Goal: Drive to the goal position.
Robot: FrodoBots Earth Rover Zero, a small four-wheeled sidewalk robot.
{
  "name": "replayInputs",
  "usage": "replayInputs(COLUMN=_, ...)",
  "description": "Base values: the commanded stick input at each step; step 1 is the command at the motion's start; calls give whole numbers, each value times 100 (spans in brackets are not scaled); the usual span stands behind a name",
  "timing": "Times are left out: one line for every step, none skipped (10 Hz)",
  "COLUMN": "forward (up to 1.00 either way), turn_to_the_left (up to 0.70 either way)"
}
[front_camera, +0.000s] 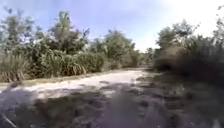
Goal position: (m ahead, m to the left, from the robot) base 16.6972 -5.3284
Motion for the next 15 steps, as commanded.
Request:
replayInputs(forward=70, turn_to_the_left=0)
replayInputs(forward=70, turn_to_the_left=0)
replayInputs(forward=70, turn_to_the_left=0)
replayInputs(forward=70, turn_to_the_left=0)
replayInputs(forward=70, turn_to_the_left=0)
replayInputs(forward=70, turn_to_the_left=0)
replayInputs(forward=70, turn_to_the_left=0)
replayInputs(forward=70, turn_to_the_left=0)
replayInputs(forward=70, turn_to_the_left=0)
replayInputs(forward=70, turn_to_the_left=0)
replayInputs(forward=70, turn_to_the_left=-5)
replayInputs(forward=70, turn_to_the_left=-32)
replayInputs(forward=70, turn_to_the_left=-35)
replayInputs(forward=70, turn_to_the_left=-14)
replayInputs(forward=70, turn_to_the_left=0)
